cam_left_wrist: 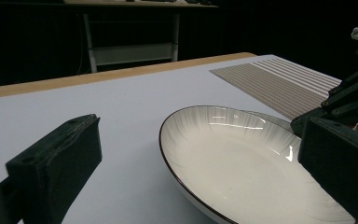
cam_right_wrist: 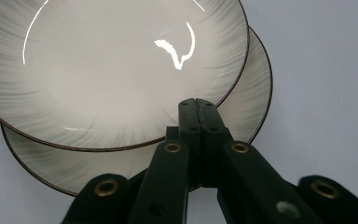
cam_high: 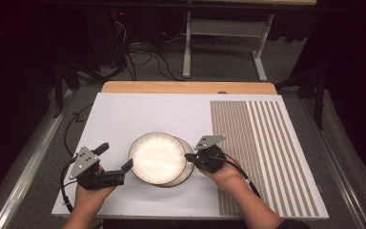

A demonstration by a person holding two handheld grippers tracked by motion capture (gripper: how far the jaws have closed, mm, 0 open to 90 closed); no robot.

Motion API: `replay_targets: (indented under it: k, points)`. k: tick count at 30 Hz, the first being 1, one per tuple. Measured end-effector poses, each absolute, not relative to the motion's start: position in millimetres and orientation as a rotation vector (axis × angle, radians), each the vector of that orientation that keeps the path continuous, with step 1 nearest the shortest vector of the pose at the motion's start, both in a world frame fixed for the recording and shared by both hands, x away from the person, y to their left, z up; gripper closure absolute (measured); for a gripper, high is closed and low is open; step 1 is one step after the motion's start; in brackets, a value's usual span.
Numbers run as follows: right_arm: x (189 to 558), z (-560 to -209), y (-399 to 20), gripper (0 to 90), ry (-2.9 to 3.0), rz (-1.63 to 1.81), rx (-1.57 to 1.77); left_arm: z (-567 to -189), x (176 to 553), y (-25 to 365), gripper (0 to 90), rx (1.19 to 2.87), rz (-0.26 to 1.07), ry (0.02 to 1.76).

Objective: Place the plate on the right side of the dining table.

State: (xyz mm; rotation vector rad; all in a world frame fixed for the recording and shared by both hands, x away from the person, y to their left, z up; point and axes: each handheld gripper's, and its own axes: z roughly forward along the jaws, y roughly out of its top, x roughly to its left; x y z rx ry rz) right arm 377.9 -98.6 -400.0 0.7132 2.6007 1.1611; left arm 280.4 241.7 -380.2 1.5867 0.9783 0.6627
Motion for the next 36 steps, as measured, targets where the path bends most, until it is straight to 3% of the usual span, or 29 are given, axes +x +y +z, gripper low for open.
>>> replay_targets:
  k: [18,31,36]
  points:
    - [374,-409,-71,90.0,2.648,1.162,0.649,-383,284,248,0.0,1.577,0.629,1.028]
    - [372,-408,-71,90.0,2.643,1.159,0.645,-399,305,247,0.9,1.647,0.415,1.156]
    - [373,-408,-71,90.0,2.642,1.155,0.629,-405,315,247,8.9,1.644,0.244,1.231]
